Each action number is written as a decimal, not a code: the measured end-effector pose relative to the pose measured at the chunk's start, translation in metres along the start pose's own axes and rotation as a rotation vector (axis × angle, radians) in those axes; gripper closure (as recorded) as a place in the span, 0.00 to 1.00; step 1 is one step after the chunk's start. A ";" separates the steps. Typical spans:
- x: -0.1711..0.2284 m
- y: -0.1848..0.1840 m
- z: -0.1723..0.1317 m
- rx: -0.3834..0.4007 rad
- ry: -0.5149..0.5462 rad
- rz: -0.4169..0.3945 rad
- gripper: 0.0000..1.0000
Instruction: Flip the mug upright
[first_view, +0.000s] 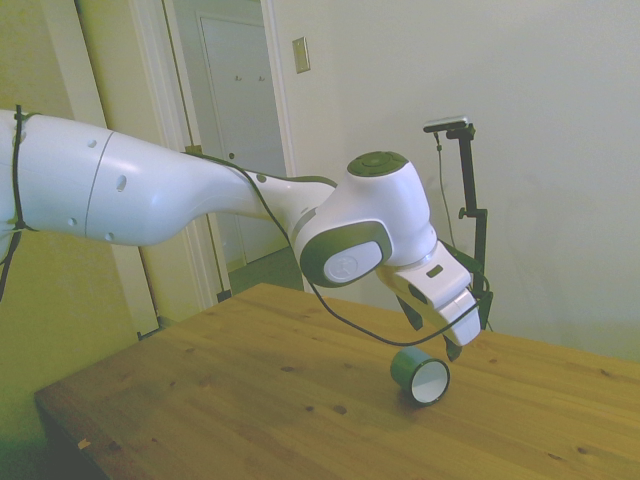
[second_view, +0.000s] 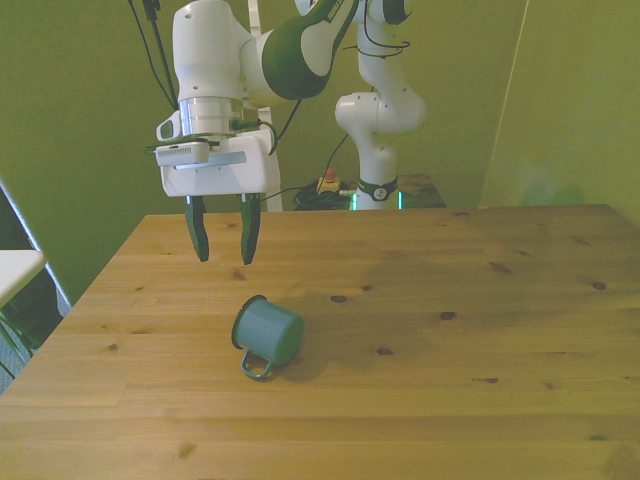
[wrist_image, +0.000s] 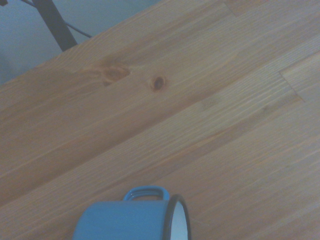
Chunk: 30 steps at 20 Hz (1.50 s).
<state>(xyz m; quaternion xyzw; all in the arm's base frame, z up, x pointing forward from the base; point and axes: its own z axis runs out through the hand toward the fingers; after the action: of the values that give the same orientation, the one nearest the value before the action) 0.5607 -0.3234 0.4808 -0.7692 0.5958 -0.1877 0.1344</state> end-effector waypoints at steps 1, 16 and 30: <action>0.001 0.000 0.000 0.001 0.002 0.000 0.00; 0.019 0.008 0.049 0.106 -0.259 0.025 0.00; 0.047 0.025 0.091 0.178 -0.426 0.149 0.00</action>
<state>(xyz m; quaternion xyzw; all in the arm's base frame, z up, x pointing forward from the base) 0.5905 -0.3770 0.3954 -0.7307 0.5900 -0.0626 0.3378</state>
